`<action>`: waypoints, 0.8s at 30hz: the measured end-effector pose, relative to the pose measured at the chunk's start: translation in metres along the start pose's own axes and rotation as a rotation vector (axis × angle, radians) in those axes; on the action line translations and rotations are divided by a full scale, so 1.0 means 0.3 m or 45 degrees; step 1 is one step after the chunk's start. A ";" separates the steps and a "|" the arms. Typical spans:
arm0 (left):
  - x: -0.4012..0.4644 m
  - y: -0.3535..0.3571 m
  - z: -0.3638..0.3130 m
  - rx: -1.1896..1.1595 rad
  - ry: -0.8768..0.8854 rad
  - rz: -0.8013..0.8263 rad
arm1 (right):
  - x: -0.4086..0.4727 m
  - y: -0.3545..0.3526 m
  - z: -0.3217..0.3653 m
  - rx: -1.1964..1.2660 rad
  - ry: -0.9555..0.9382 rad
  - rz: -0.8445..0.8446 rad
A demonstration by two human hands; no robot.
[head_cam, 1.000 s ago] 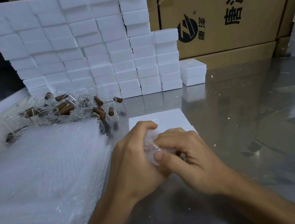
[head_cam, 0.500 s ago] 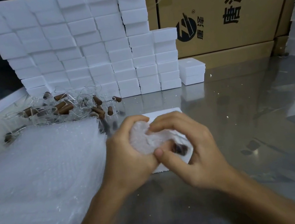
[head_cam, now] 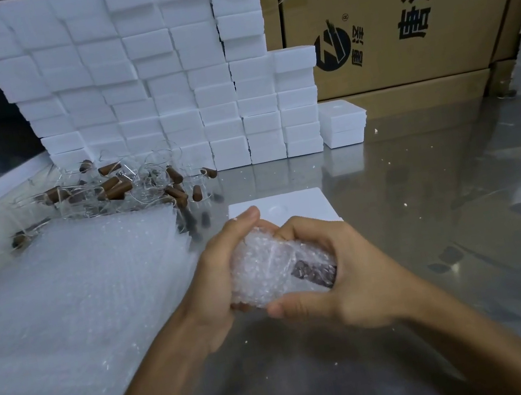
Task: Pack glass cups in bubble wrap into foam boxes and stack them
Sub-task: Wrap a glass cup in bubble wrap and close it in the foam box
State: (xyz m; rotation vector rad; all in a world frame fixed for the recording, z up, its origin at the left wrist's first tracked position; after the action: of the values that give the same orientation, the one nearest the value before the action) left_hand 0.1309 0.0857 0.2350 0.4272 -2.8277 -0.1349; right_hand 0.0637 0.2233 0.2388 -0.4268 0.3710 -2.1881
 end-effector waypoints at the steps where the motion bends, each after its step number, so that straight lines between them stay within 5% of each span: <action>1: 0.002 -0.006 0.002 -0.007 -0.016 0.001 | 0.001 0.000 0.001 0.036 0.003 0.038; 13: 0.004 -0.001 -0.001 -0.179 0.021 -0.034 | 0.008 -0.002 0.003 0.569 0.114 0.237; 21: -0.004 0.026 -0.019 -0.594 -0.119 0.325 | 0.008 0.020 -0.005 0.826 0.224 0.359; 24: 0.010 0.001 -0.009 -0.540 -0.032 0.214 | 0.020 0.011 -0.012 1.038 0.298 0.357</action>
State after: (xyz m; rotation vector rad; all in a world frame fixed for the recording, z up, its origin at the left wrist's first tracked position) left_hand 0.1289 0.0851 0.2384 0.0937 -2.7368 -0.6898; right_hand 0.0610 0.2170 0.2353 0.3149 -0.3304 -1.9133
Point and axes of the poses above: each hand's wrist, its own x-axis towards the middle knuckle, its own y-axis out of the palm, z = x × y, the point moved 3 cm from there along x, towards the middle knuckle, and after that the axes turned 15 degrees about y, right-handed, at the moved point
